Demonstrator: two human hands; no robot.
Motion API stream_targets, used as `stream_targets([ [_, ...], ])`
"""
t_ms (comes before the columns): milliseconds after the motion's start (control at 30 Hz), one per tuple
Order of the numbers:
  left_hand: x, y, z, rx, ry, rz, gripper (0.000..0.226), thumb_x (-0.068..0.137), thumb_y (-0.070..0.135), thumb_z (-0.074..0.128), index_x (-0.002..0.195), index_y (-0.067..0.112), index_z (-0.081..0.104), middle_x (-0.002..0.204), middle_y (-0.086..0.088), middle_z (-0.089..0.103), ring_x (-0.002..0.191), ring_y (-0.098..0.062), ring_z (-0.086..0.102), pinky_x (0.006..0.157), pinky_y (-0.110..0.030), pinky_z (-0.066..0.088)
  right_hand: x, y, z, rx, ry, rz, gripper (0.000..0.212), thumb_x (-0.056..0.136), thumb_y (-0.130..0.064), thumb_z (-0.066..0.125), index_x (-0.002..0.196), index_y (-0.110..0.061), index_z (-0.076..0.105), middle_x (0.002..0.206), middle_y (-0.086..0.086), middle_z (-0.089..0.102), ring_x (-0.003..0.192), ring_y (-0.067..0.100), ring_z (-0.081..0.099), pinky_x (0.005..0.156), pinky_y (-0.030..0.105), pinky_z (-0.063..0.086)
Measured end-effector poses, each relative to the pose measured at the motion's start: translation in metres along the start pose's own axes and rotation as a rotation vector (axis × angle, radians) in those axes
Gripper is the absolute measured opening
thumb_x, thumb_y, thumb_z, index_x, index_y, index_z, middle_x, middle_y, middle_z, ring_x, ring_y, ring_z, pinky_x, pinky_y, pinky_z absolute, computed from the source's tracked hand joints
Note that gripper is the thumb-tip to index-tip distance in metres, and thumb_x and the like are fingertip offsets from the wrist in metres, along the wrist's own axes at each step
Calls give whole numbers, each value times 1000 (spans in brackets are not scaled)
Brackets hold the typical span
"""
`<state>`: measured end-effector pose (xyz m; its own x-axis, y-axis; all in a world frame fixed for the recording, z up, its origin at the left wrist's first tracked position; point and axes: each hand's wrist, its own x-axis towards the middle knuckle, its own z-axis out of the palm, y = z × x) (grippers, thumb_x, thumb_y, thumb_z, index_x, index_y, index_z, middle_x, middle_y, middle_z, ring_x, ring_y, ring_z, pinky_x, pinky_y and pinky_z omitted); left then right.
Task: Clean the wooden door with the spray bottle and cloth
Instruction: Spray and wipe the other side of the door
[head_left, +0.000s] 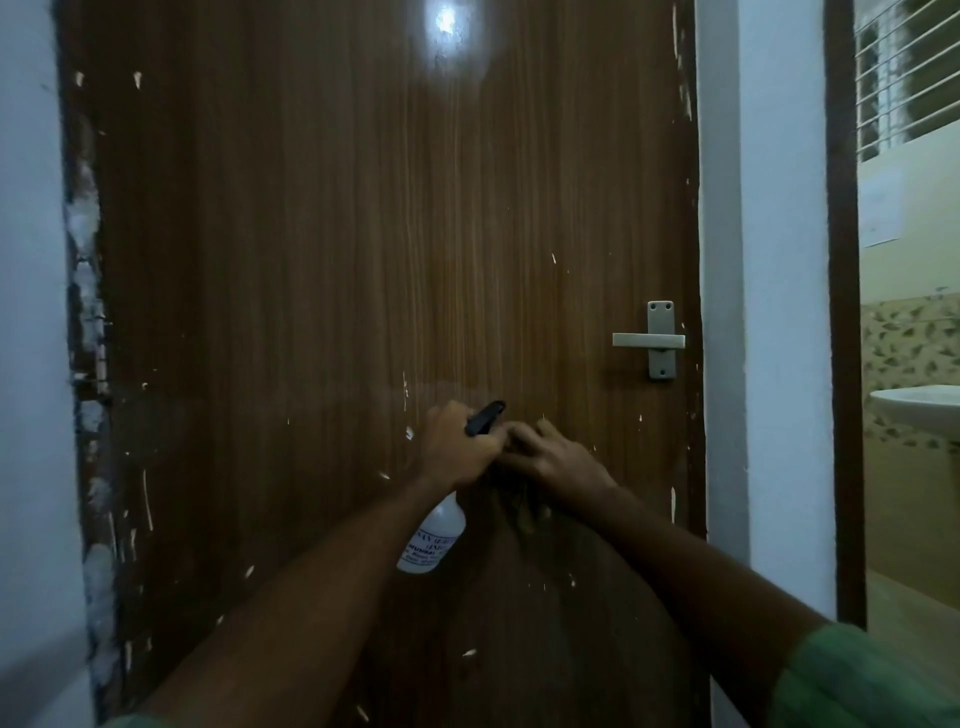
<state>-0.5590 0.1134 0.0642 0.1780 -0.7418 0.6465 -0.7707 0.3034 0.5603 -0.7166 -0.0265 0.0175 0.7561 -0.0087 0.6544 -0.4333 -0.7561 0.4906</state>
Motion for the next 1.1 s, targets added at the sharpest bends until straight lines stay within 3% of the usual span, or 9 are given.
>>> stream_targets([
  [100,-4,-4,-10,8,10,14,25,99,22,70,77,11,67,64,-8,65,50,-11,56,52,-29,48,16,28,-23,-83,-54,-47,68,88,-32,75,147,-38,43,149,4,36,122,24,43,82,36,55],
  [267,-8,-8,-27,29,59,-12,29,98,18,71,71,15,62,56,4,56,40,0,50,43,-16,40,57,9,-43,135,394,605,56,85,-17,77,137,-28,58,139,2,47,111,22,50,85,32,54],
  [433,-10,-21,-38,49,24,-6,23,100,18,69,80,8,68,60,3,60,43,-1,50,47,-18,41,22,-16,-5,-27,-106,-141,66,91,-27,73,150,-35,45,155,4,30,123,26,42,80,35,56],
  [500,-12,-26,-44,81,41,-13,24,99,17,69,76,12,66,57,6,58,42,-1,49,45,-16,40,42,6,-27,-136,-201,-242,63,93,-29,71,149,-36,45,157,2,26,130,27,38,88,38,55],
  [633,-7,-37,-50,93,61,-41,29,96,21,71,71,6,67,55,-2,59,45,-11,52,49,-31,44,79,15,-56,124,315,458,52,86,-22,74,136,-26,61,140,4,45,115,24,48,86,40,57],
  [700,-1,-36,-52,89,67,-53,30,96,23,71,76,1,68,62,-14,65,49,-24,57,51,-39,48,83,-6,-41,171,423,549,53,86,-19,76,136,-27,61,138,3,46,110,22,48,81,33,55],
  [867,0,-42,-54,87,97,-19,24,99,22,69,80,7,69,70,-15,70,61,-35,67,57,-48,57,50,-33,0,7,-147,-267,64,91,-27,73,148,-33,46,155,4,30,123,27,42,76,32,52],
  [933,-6,-46,-51,95,114,-1,26,99,20,69,74,10,67,63,-10,66,51,-24,61,51,-43,52,59,-16,-11,-74,-175,-363,64,91,-25,72,148,-34,45,154,4,30,124,27,39,76,32,52],
  [1100,-26,-50,-51,109,219,-70,41,95,16,72,57,20,56,48,7,50,41,-6,43,43,-20,33,100,-15,-39,290,461,547,52,87,-16,73,136,-28,62,137,2,47,110,23,47,80,37,58],
])
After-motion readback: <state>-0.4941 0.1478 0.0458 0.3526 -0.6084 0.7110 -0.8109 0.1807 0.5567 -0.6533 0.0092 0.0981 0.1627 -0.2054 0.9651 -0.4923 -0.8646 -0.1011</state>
